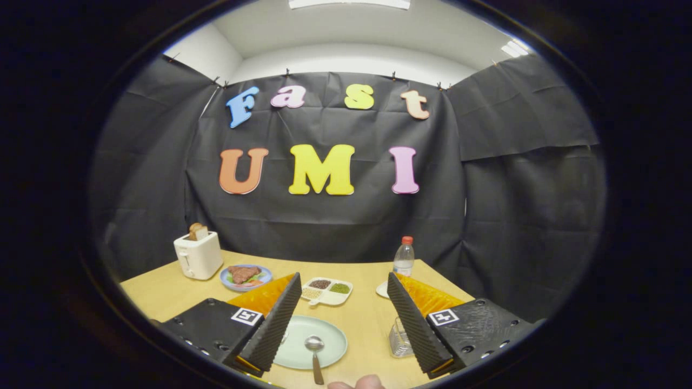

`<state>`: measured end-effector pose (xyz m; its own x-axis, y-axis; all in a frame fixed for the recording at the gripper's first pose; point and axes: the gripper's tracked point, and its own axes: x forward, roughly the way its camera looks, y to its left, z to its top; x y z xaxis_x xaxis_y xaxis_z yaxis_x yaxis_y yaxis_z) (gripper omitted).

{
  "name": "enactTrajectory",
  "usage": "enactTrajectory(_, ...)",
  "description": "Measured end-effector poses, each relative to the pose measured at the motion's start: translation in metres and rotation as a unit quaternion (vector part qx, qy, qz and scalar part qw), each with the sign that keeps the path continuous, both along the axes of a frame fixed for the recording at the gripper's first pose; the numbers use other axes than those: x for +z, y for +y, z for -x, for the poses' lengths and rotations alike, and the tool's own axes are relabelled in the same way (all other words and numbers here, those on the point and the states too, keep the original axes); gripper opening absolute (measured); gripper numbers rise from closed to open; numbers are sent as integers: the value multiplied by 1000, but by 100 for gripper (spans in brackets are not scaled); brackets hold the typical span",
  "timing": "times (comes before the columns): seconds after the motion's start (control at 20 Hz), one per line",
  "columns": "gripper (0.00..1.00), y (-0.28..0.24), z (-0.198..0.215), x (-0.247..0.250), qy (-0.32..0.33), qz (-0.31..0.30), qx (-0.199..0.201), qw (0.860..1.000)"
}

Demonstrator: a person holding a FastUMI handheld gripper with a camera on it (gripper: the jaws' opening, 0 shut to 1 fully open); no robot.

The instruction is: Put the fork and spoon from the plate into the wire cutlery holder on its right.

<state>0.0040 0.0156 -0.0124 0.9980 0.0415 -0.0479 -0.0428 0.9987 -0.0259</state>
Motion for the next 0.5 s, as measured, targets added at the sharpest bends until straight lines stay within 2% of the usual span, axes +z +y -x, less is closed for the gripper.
enactTrajectory(0.3, 96, 13, -2, -50, 108, 26, 26, 993)
enactTrajectory(0.5, 96, 29, 4, -80, 197, 31, 46, 979)
